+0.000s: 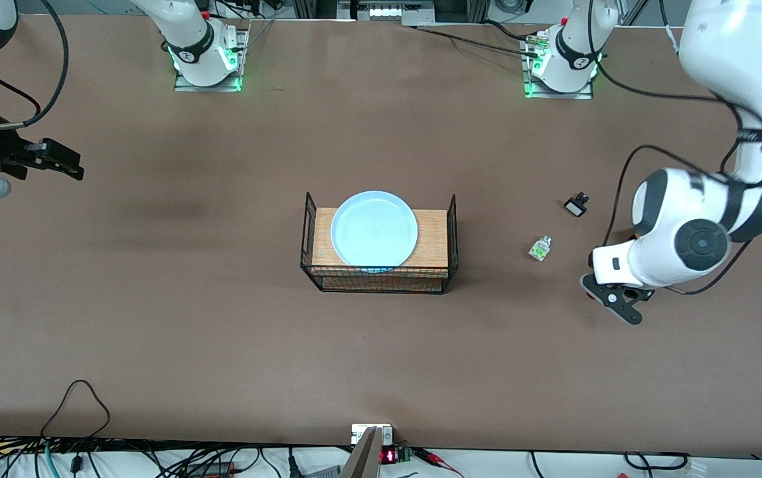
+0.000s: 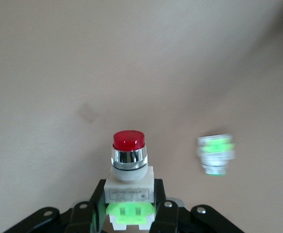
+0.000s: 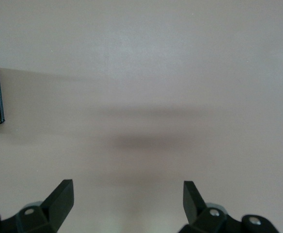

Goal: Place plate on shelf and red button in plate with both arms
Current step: 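Grasp the red-capped button with the left gripper and lift it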

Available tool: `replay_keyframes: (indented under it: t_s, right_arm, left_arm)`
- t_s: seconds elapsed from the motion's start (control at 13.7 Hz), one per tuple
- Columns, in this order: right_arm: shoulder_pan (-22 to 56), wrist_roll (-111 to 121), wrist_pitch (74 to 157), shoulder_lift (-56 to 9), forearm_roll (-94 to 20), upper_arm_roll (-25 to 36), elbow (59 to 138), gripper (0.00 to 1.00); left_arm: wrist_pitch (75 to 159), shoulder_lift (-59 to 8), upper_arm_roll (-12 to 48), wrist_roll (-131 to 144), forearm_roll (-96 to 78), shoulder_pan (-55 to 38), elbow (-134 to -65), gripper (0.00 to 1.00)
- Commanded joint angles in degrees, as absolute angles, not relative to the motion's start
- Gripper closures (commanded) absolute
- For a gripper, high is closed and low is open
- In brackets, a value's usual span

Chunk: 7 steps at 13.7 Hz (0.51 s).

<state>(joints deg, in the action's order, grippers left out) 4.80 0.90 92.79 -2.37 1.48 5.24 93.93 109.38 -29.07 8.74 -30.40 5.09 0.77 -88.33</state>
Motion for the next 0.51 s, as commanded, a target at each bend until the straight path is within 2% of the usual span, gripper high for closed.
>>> replay_keyframes:
  t_s: [0.0, 0.22, 0.44]
  right_arm:
    - [4.7, 1.0, 92.7, -2.2, 0.8, 5.1, 93.7, 0.0]
    - [4.6, 0.9, 92.8, -2.2, 0.8, 5.1, 93.6, 0.0]
    - [4.6, 0.9, 92.7, -2.2, 0.8, 5.1, 93.6, 0.0]
  left_arm:
    - [95.6, -29.5, 10.5, -24.4, -0.7, -1.4, -77.4, 0.79]
    - [91.0, -29.5, 13.0, -12.3, -4.5, -7.4, -72.3, 0.79]
    - [92.7, -30.9, 13.2, -3.5, -9.1, -13.8, -69.1, 0.79]
